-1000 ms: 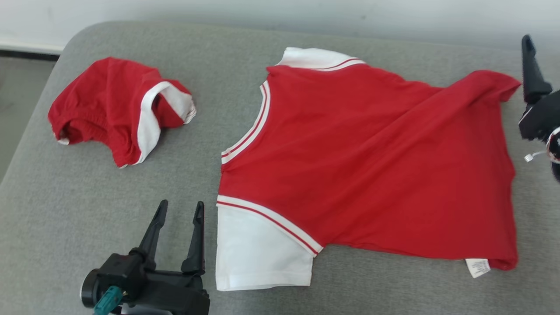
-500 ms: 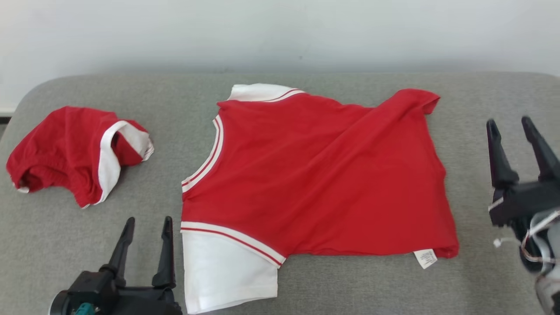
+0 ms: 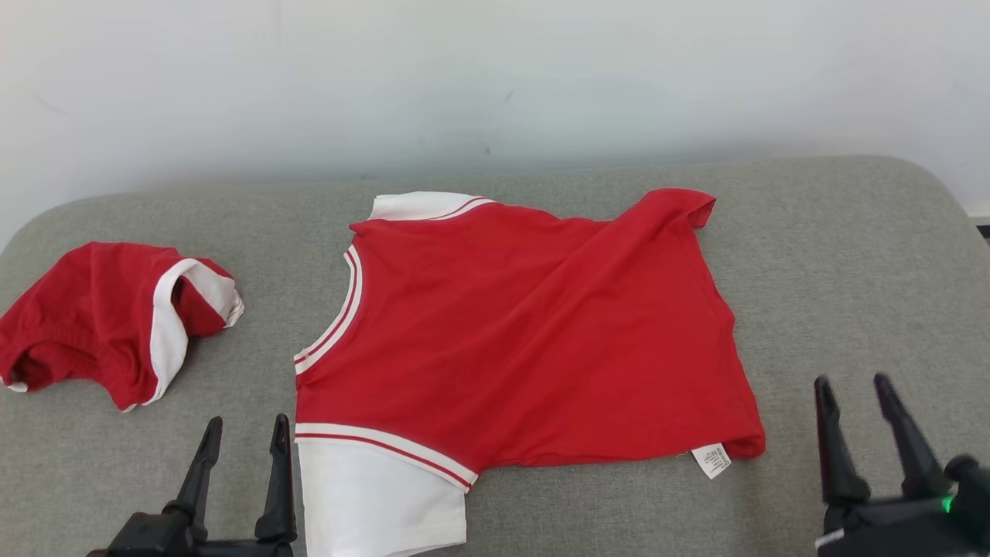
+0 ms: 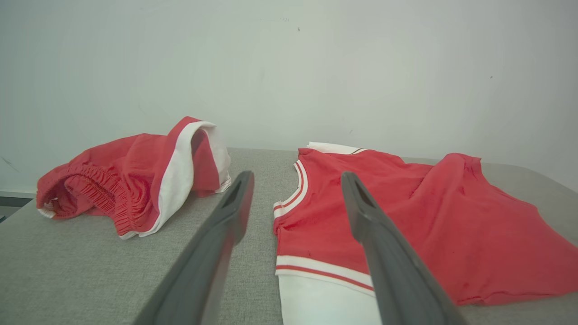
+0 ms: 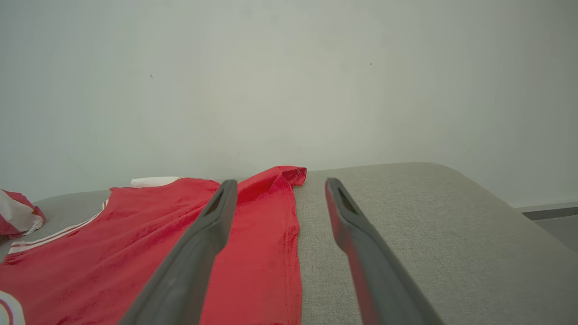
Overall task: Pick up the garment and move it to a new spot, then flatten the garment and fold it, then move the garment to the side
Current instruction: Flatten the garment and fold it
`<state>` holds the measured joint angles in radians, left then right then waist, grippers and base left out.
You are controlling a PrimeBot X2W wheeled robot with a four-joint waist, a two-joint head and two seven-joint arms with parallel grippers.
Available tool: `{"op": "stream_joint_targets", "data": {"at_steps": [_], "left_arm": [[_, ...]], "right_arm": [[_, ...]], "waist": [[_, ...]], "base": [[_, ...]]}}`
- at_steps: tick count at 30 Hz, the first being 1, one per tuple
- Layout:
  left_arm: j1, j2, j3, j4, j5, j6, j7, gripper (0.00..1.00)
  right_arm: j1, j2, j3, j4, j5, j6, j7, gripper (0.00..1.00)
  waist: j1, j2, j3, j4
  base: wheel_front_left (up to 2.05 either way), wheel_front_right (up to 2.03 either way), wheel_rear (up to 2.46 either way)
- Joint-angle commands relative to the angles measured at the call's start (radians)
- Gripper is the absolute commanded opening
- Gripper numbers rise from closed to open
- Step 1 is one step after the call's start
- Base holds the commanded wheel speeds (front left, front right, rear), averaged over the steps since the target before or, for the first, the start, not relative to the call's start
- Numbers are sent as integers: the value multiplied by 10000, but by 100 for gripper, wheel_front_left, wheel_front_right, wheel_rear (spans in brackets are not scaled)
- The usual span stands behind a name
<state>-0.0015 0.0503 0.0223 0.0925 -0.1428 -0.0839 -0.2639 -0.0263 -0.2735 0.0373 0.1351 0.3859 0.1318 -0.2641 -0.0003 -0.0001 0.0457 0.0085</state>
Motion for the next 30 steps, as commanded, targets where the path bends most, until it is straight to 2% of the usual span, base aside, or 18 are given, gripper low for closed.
{"op": "stream_joint_targets", "data": {"at_steps": [1, 5, 9, 30], "left_arm": [[88, 5, 50, -24, 75, 2, -7, 100], [161, 3, 119, -16, 141, -28, -7, 100], [358, 3, 198, 3, 135, -42, -7, 100], [339, 3, 124, 213, 170, 1, -7, 100]], "right_arm": [[250, 148, -45, -123, -16, -23, 3, 100], [827, 575, -169, -731, -162, -23, 138, 100], [1093, 710, -110, -928, -463, -24, 191, 100], [1162, 1006, -80, -445, -815, -24, 217, 100]], "waist": [[3, 1, -60, -51], [3, 1, -133, -135], [3, 1, -193, -222], [3, 1, -165, 115]], "base": [[0, 0, 0], [0, 0, 0], [0, 0, 0], [0, 0, 0]]}}
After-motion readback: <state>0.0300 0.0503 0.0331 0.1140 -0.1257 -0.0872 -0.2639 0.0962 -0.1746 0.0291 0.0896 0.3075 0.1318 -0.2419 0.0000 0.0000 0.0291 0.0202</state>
